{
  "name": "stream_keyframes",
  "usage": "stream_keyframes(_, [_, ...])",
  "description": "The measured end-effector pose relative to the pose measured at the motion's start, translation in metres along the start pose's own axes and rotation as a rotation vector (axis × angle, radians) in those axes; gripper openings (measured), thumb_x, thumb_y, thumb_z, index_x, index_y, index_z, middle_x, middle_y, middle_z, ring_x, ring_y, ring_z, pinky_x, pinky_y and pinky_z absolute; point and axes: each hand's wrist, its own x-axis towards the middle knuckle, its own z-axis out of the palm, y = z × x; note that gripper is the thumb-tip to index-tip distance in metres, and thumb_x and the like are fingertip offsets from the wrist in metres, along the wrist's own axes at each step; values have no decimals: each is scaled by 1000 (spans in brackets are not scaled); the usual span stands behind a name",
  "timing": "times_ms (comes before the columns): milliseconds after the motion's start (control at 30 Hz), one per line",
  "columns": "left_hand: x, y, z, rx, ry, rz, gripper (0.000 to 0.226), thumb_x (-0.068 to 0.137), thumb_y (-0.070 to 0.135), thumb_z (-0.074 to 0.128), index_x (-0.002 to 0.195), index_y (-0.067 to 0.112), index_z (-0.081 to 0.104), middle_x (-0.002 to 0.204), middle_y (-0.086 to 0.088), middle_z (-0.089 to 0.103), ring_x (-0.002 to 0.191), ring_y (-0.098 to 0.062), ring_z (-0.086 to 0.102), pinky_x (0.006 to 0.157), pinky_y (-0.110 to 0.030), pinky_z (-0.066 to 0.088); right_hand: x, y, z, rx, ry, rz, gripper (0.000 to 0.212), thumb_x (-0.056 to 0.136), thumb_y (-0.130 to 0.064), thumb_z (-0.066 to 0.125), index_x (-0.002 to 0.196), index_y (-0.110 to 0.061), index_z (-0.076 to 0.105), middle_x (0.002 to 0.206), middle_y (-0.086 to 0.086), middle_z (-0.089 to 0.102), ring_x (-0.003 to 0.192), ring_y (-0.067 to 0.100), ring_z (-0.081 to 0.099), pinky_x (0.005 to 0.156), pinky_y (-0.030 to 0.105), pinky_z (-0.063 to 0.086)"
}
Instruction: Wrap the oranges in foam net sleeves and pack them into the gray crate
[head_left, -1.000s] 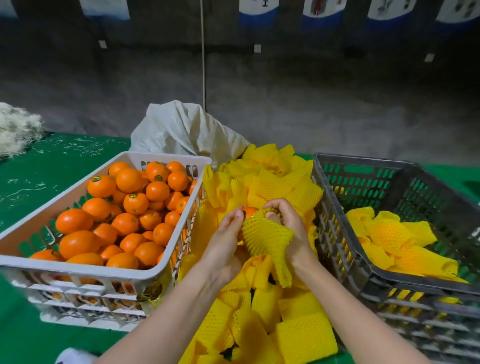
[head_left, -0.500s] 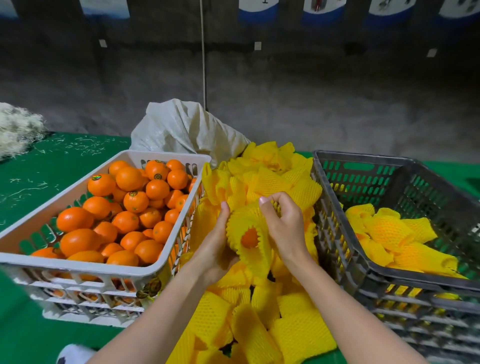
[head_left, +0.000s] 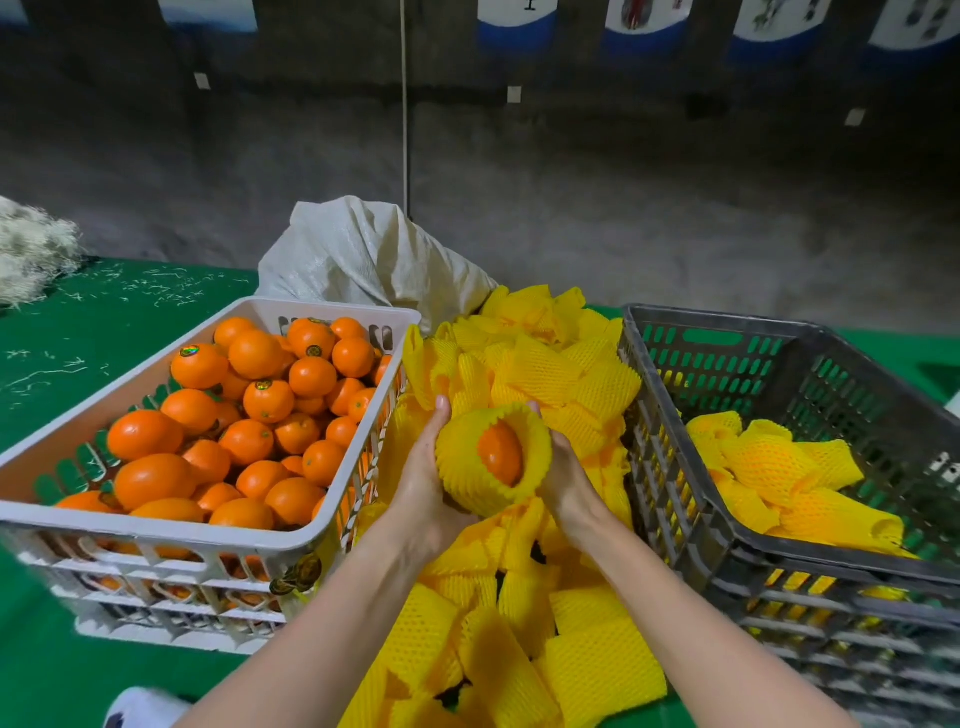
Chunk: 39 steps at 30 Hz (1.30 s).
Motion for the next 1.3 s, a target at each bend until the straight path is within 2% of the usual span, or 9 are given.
stream_keyframes(133, [10,0,2,183,295,270,36,86,60,49,81,26,58,82,-2,68,82,-23,65,73,-36,52,-6,7,5,-105,48,146,83,78,-68,17,144,-20,32,143,-2,39,138,22,30,112,34,25])
stream_keyframes(333, [13,-1,1,384,451,668,57,90,39,60,44,19,32,47,-3,29,48,-19,27,51,-30,23,-7,6,16,157,70,172,90,61,-79,32,138,-32,42,140,0,48,128,21,45,108,43,36])
stream_keyframes(433, [14,0,3,220,403,552,51,87,37,63,49,15,37,52,-3,35,51,-18,31,52,-28,29,-5,7,19,334,103,99,26,86,-58,42,90,-45,64,103,-17,66,98,3,60,82,25,51])
stream_keyframes(500, [15,1,2,191,363,517,49,80,46,62,51,16,37,52,-3,38,52,-18,35,53,-28,31,-3,11,21,397,125,55,23,95,-41,41,83,-45,60,91,-22,63,87,-3,59,67,16,49])
stream_keyframes(700, [15,4,2,224,200,454,45,68,54,58,36,26,44,40,8,45,40,-6,43,52,-25,37,-3,15,19,473,109,15,21,97,-27,39,94,-38,56,97,-8,62,84,3,59,65,19,48])
stream_keyframes(867, [8,18,-8,268,14,-30,64,75,69,52,107,16,68,110,-12,70,106,-30,64,95,-47,49,-8,11,0,199,80,-205,15,91,-29,43,92,-25,57,89,-11,61,77,-14,57,66,5,43])
stream_keyframes(1000, [4,17,-4,187,-149,-139,53,77,62,54,102,19,75,110,-13,70,97,-30,69,75,-42,57,-5,15,-3,118,9,-225,36,80,-35,40,111,-22,55,107,-9,60,93,-9,58,73,8,44])
stream_keyframes(1167, [0,18,-2,321,-148,-123,60,64,53,65,114,19,64,98,-8,74,87,-24,71,66,-37,56,-7,15,-4,171,56,-230,9,79,-26,47,80,-20,54,74,-6,57,70,2,50,64,16,41])
stream_keyframes(1300, [-3,15,-1,397,-168,-112,49,62,47,66,102,20,65,85,-5,75,74,-21,73,54,-32,56,-7,17,-7,106,69,-224,11,93,-13,48,84,-18,50,82,10,46,77,17,42,70,32,36])
